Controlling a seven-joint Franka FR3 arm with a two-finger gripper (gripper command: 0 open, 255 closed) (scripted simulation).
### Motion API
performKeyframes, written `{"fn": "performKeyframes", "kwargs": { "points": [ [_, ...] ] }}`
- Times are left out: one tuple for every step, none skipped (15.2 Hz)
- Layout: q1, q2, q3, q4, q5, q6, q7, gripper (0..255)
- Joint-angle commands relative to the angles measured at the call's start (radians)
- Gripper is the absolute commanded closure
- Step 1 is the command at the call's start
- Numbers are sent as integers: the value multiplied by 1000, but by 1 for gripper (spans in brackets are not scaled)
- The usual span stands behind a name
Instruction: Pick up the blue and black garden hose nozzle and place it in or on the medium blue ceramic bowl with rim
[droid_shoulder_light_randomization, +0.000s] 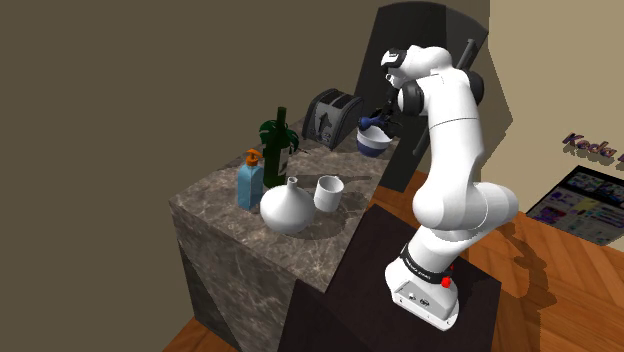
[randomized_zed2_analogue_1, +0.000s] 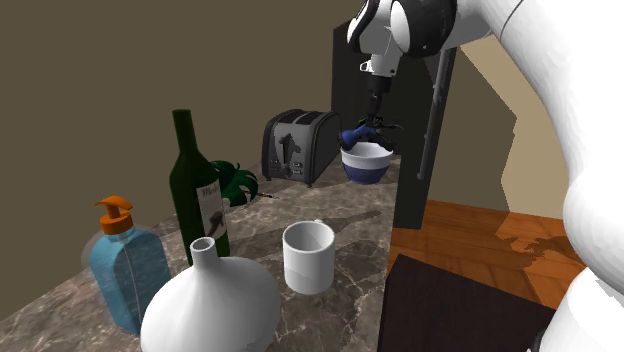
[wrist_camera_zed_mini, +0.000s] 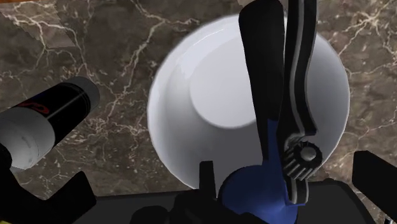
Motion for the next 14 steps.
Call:
{"fn": "performKeyframes", "kwargs": {
  "points": [
    [0,0,0,0,0,0,0,0],
    [0,0,0,0,0,0,0,0],
    [-6,-7,-3,23,-4,-28,5,0],
    [-13,-12,-5,49,-8,-56,10,0],
    [-22,-15,-6,78,-10,-87,16,0],
    [-30,-16,-7,105,-12,-112,21,0],
    [-30,-16,-7,104,-12,-111,21,0],
    [-30,-16,-7,105,-12,-112,21,0],
    [-30,-16,-7,105,-12,-112,21,0],
    [-30,-16,-7,105,-12,-112,21,0],
    [-30,-16,-7,105,-12,-112,21,0],
    [-30,-16,-7,105,-12,-112,21,0],
    [-30,-16,-7,105,-12,-112,21,0],
    [-30,-16,-6,105,-12,-112,21,0]
  ]
}}
